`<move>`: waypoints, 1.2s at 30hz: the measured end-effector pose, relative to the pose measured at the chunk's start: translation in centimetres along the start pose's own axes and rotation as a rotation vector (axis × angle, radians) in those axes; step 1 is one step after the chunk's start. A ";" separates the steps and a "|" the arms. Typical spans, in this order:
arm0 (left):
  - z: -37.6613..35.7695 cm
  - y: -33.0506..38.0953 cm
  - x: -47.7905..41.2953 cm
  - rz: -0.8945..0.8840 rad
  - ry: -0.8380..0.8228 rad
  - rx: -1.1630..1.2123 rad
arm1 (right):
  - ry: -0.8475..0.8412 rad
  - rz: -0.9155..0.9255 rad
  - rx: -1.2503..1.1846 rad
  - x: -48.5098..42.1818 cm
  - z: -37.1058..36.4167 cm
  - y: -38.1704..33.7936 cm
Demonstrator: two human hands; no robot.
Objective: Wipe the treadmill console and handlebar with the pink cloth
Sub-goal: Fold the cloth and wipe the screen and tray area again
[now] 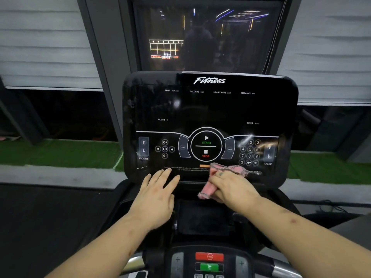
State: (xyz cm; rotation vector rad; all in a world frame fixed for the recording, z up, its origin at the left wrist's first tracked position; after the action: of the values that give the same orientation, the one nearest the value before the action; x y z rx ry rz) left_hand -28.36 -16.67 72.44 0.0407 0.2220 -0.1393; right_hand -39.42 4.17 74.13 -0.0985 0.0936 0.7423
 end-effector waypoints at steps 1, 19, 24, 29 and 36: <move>-0.1 -0.1 0.3 -0.003 0.004 -0.004 | 0.032 0.013 0.019 -0.6 0.1 -1.0; 0.0 0.0 0.6 0.090 -0.168 -0.015 | 0.043 -0.093 -0.082 3.9 2.3 6.8; 0.0 0.4 0.5 0.126 -0.192 0.001 | -0.011 -0.181 -0.049 4.3 2.8 8.7; 0.4 0.8 0.5 0.139 -0.202 0.007 | -0.041 -0.206 -0.019 2.6 2.8 5.5; 1.0 1.0 0.4 0.132 -0.199 -0.005 | -0.070 -0.190 -0.056 1.8 1.8 4.3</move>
State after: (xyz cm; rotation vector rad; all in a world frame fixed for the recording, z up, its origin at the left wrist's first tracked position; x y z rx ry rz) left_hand -27.62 -15.80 73.32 0.0364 0.0207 -0.0108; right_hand -40.96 8.74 75.45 -0.1327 -0.0038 0.5581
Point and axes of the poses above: each hand's wrist, its own x-axis away from the middle knuckle, its own z-axis out of the back of the hand, y = z × x, the point moved 5 cm from there along -x, towards the middle knuckle, and after that the axes turned 9 degrees about -z, right-handed, at the moved point
